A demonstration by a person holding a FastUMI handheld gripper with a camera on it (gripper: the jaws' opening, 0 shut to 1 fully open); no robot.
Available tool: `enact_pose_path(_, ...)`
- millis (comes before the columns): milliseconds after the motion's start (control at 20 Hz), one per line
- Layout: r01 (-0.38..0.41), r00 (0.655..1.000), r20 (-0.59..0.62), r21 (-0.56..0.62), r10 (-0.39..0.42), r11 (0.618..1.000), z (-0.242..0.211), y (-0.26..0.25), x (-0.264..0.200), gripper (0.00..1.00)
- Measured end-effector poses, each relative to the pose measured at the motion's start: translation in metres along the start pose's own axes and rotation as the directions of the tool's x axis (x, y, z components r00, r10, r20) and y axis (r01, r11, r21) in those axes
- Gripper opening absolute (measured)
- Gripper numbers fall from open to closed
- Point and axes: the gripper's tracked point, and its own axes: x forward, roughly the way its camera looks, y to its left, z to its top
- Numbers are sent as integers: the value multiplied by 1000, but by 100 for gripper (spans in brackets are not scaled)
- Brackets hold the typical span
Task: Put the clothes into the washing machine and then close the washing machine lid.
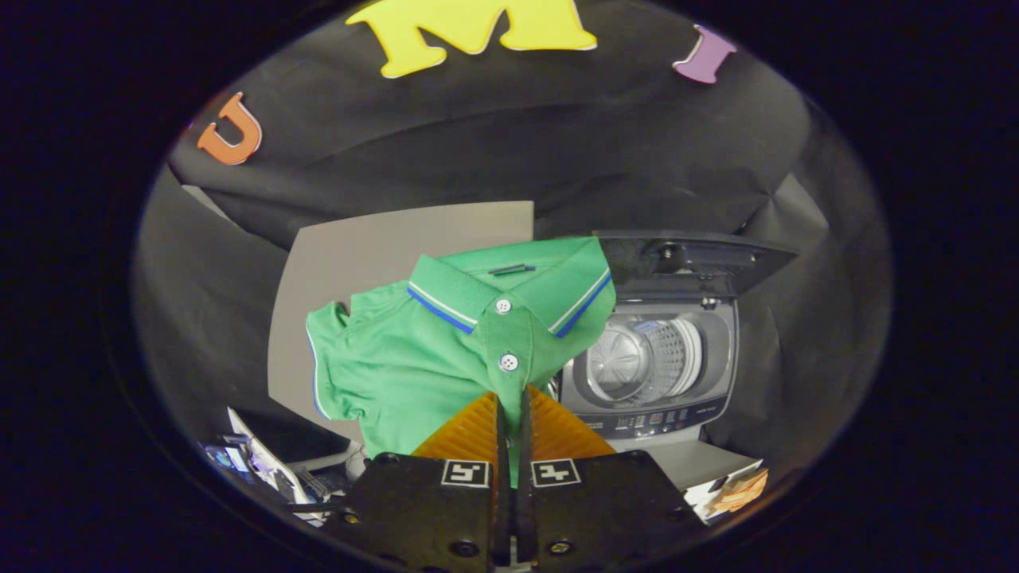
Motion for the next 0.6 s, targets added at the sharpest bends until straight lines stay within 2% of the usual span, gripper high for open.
enact_pose_path(150, 37, 999, 26, 3, -37, 999, -6, -22, -13, 6)
enact_pose_path(400, 144, 984, 104, -5, -142, 990, -19, -56, -44, 6)
enact_pose_path(600, 182, 975, 117, 52, -187, 982, -44, -74, -63, 7)
